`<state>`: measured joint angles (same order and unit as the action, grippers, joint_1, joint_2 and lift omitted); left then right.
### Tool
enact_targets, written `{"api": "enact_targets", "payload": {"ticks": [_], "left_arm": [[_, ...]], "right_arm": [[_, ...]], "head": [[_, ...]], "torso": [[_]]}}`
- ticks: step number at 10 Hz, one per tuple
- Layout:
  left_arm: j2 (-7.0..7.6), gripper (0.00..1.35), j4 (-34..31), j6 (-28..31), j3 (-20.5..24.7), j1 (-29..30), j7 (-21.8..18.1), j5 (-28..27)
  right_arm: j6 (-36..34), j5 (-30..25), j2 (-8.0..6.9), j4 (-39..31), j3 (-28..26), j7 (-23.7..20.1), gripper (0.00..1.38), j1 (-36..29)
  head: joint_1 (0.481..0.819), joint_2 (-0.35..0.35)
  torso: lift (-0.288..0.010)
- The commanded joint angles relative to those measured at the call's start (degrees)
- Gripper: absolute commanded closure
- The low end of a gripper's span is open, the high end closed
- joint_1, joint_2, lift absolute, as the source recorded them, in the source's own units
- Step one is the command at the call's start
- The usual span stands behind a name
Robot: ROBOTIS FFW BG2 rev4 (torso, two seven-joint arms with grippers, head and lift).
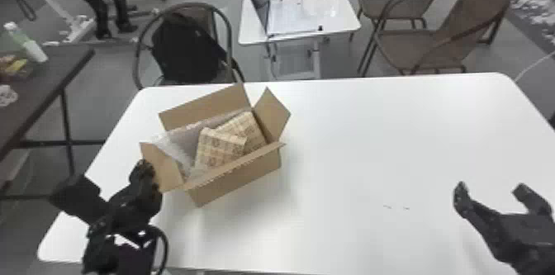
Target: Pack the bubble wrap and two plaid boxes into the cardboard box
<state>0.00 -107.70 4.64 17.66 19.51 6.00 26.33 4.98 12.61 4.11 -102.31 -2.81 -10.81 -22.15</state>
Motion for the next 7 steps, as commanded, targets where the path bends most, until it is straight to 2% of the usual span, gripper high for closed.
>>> {"api": "enact_targets", "payload": {"ticks": [1,3,4,7], "left_arm": [[-0.15,1.22,1.61,-6.22,-0.34,0.88,3.05,2.32],[-0.15,1.22,4.51,-16.24,-0.78,1.24,9.56,2.14],[-0.15,1.22,7.06,-23.53,-1.57,0.97,12.9,2.93],[-0.15,1.22,11.11,-34.78,-5.09,1.32,20.37,6.01]], "right_arm": [[-0.24,0.13,0.02,-0.08,0.0,0.0,0.2,0.0],[-0.5,0.22,0.02,-0.17,0.0,-0.18,0.2,0.09],[-0.68,0.22,0.11,-0.17,0.0,-0.35,0.2,0.26],[-1.2,0.4,0.11,-0.17,0.0,-0.62,0.2,0.35]], "head": [[0.695,0.201],[0.695,0.25],[0.695,0.276],[0.695,0.334]], "torso": [[-0.104],[-0.103],[-0.103],[-0.103]]}}
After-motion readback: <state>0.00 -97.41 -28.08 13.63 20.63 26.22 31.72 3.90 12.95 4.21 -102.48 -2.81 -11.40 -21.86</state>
